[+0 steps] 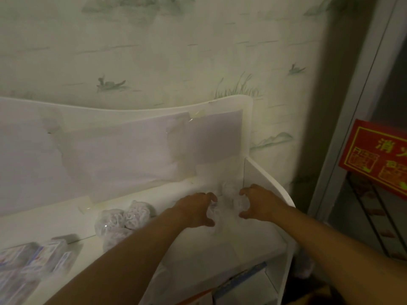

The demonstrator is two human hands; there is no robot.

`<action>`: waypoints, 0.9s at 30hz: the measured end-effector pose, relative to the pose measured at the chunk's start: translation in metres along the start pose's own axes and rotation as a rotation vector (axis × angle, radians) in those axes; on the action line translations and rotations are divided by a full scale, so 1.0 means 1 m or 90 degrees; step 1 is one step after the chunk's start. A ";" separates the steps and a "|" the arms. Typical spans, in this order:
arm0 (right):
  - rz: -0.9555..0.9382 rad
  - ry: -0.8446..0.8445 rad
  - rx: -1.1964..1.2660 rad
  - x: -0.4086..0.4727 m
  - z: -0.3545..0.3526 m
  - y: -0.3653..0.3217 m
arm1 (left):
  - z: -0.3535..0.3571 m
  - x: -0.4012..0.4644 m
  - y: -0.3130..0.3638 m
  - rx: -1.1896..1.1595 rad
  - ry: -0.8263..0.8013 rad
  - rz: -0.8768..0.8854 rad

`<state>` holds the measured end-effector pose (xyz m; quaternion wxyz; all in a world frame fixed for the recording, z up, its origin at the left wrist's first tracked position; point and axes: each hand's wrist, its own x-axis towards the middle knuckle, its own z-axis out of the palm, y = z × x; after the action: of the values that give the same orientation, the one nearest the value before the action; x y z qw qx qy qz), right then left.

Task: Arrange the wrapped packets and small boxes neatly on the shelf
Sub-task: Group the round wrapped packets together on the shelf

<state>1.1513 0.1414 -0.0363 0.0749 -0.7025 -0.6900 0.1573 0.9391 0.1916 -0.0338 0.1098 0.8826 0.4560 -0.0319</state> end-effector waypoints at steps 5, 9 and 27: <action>-0.006 0.000 -0.002 0.006 0.002 0.001 | 0.004 0.004 0.001 -0.002 0.013 -0.012; 0.001 -0.004 0.002 0.009 0.002 0.003 | 0.005 0.006 0.006 -0.006 0.022 -0.009; -0.015 -0.008 -0.027 0.001 0.004 0.004 | 0.009 -0.003 0.007 -0.007 0.010 -0.012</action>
<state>1.1542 0.1417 -0.0415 0.0575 -0.6947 -0.7019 0.1465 0.9433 0.1838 -0.0413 0.1109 0.8779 0.4652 -0.0232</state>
